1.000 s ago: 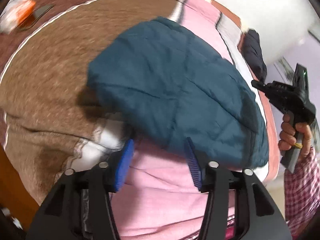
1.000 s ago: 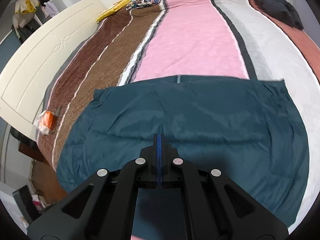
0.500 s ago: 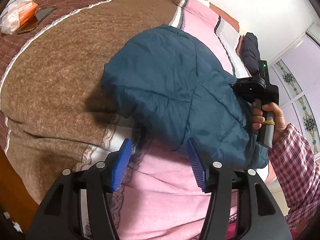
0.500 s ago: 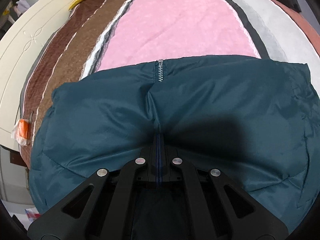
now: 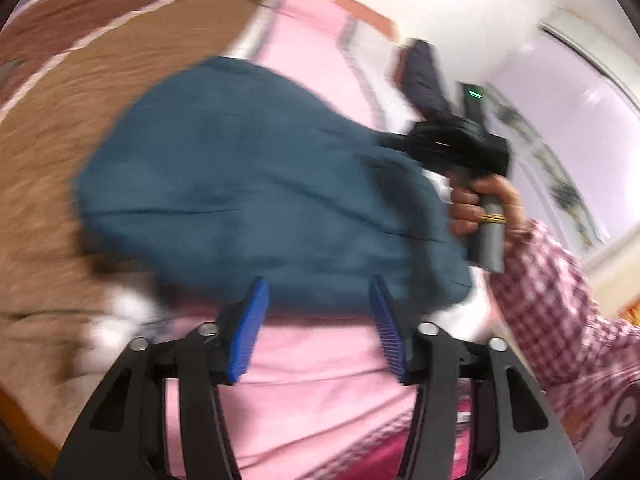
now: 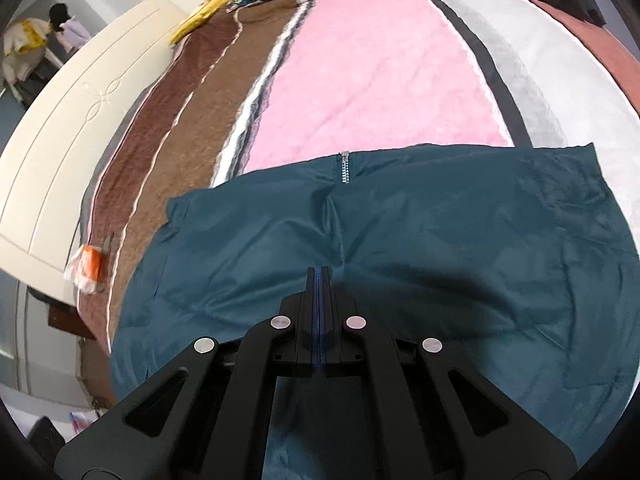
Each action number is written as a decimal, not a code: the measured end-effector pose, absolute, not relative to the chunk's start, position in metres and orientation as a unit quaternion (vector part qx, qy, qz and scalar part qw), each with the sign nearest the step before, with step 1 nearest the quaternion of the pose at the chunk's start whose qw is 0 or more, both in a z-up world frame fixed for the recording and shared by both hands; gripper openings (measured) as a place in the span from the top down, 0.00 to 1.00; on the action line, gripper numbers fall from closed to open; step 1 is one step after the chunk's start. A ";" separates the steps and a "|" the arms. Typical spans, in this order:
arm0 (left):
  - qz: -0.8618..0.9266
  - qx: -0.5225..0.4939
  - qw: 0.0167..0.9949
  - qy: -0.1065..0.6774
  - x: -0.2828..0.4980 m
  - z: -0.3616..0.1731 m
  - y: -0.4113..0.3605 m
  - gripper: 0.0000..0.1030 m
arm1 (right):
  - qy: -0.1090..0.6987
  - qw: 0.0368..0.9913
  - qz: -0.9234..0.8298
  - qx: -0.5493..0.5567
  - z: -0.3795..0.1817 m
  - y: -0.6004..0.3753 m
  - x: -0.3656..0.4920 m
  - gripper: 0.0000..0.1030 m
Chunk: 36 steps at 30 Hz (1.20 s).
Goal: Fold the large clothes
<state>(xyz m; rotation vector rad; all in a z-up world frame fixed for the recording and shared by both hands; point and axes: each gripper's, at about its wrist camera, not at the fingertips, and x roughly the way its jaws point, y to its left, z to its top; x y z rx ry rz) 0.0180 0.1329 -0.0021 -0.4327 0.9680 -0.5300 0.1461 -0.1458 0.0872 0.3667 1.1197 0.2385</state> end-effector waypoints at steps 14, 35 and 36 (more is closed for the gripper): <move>-0.343 -0.150 0.765 0.524 0.076 -0.044 -0.001 0.78 | 0.553 0.808 0.137 0.152 0.071 -0.133 0.146 0.99; -0.282 -0.095 0.756 0.583 0.095 -0.097 -0.020 0.96 | 0.604 0.783 0.109 0.105 0.004 -0.119 0.182 1.00; -0.281 -0.095 0.757 0.583 0.096 -0.096 -0.019 0.95 | 0.604 0.783 0.109 0.105 0.003 -0.118 0.184 1.00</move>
